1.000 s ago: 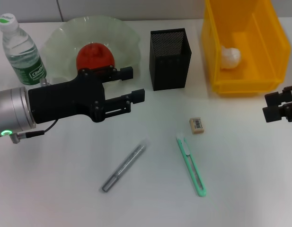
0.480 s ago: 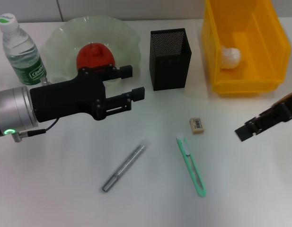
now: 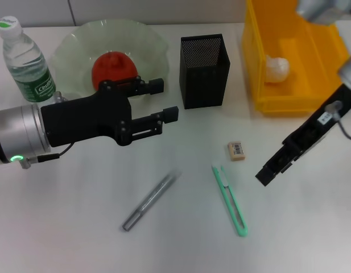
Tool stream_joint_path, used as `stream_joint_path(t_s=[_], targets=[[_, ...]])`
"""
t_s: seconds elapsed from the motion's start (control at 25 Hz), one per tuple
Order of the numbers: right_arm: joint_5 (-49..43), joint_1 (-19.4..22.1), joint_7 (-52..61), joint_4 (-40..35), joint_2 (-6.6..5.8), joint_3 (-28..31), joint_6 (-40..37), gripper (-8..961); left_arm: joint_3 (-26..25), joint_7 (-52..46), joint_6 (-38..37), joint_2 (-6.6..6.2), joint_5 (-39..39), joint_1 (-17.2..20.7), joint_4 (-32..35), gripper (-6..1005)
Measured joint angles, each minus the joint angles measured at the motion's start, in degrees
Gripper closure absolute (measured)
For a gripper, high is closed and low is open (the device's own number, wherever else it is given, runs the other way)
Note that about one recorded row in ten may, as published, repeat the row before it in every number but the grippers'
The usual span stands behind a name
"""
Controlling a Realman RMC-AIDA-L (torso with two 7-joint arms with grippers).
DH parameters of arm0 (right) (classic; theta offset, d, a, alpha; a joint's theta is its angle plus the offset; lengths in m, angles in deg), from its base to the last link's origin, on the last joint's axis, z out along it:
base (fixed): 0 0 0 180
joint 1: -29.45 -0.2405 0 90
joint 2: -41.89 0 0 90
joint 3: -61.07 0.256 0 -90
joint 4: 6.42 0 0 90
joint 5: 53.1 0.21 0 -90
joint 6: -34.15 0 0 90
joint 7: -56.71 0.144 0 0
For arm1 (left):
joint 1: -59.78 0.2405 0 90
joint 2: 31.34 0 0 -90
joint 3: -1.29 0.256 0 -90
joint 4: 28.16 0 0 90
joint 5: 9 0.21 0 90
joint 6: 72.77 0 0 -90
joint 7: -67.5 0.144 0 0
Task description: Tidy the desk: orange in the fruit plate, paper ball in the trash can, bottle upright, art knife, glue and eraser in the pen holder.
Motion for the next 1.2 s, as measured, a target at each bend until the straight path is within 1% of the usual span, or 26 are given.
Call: stream_joint_path(t_s=[0.04,0.12,0.24,0.28,0.36,0.44,0.56,0.6,0.64,0.76,0.92,1.0,1.2], targets=[[-0.12,-0.84,0.46,0.47,0.17,-1.78,0.54,224,0.06,0.01,-0.08,0.0,-0.01,-0.12,-0.03,374],[-1.1,-2.27,0.89,1.04,0.95,-4.55,1.44,224,0.1,0.07,-0.11,0.02,-0.02,-0.17,-0.06,374],[-4.48,-4.05,1.06,1.21,2.8,-6.34,3.06,223,0.29,1.15,-0.23,0.16,-0.07,-0.26,-0.21,374],[-6.21,-4.65,1.06,1.25,3.84,-6.67,3.71,223,0.37,1.35,-0.21,0.17,-0.11,-0.43,-0.52,374],[-8.88,-5.42,1.05,1.3,5.25,-7.87,5.07,223,0.42,1.4,-0.16,0.17,-0.13,-0.53,-0.68,375],[-9.93,-6.18,1.33,1.81,5.84,-10.28,6.61,223,0.43,2.09,0.0,0.18,-0.14,-0.88,-1.32,375],[-9.84,-8.3,2.57,4.07,6.07,-13.11,9.63,224,0.43,3.47,0.06,0.18,-0.14,-1.52,-2.72,375],[-9.84,-8.3,2.57,4.07,6.07,-13.11,9.63,223,0.43,3.47,0.06,0.18,-0.14,-1.52,-2.72,375],[-9.69,-9.42,2.6,5.39,6.09,-13.14,10.29,223,0.43,3.58,0.08,0.17,-0.14,-1.78,-3.1,375],[-9.01,-10.48,2.67,6.86,6.14,-12.76,11.42,223,0.39,3.58,0.08,0.17,-0.14,-1.88,-3.21,374],[-5.41,-10.6,2.78,8.01,6.24,-13.02,12.79,223,0.27,3.61,-0.12,0.17,-0.19,-2.03,-3.21,374],[-3.16,-11.27,3.72,10.92,6.34,-13.13,15.36,223,0.28,4.36,-0.05,0.17,-0.26,-2.37,-3.2,374],[-2.46,-11.84,4.54,12.79,6.43,-13.22,16.73,223,0.3,6.54,0.37,0.15,-0.28,-2.46,-3.24,374]])
